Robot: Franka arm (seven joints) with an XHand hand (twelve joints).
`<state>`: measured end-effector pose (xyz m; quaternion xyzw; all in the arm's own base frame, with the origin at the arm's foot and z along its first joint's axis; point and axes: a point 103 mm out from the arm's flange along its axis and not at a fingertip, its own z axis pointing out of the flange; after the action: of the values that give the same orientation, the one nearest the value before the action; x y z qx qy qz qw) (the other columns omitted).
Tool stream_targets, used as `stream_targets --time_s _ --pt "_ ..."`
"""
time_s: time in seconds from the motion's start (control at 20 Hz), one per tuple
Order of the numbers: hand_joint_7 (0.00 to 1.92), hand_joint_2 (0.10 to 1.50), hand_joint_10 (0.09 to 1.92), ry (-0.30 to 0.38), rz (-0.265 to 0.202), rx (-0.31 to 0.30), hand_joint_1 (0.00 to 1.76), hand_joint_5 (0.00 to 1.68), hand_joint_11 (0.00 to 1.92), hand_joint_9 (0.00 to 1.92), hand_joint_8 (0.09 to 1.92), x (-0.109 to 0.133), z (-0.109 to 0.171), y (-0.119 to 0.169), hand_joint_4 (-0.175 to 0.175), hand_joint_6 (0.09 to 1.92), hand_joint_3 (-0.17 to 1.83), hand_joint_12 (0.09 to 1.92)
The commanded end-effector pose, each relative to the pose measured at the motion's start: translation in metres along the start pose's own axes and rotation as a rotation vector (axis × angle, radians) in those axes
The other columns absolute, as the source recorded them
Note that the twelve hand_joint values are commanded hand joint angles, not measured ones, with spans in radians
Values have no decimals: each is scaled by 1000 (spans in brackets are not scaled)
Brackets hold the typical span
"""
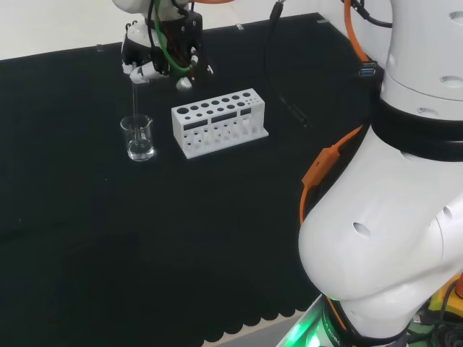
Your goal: Stir in the beaker to the left of the white test tube rack with the glass rod.
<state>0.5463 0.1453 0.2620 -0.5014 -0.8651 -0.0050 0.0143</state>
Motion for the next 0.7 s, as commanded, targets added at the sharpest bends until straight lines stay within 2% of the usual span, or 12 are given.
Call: stream_targets --time_s 0.05,0.45,0.7 --pt "1327 1061 487 3 -8 12 1314 1278 1695 1823 516 1 7 9 -175 516 -175 691" --pt "1328 1061 486 0 9 17 1314 1280 1695 1824 513 -19 7 0 -175 513 -175 693" --pt "1329 1060 486 -3 12 21 1314 1280 1695 1824 512 -16 4 -6 -175 512 -175 694"
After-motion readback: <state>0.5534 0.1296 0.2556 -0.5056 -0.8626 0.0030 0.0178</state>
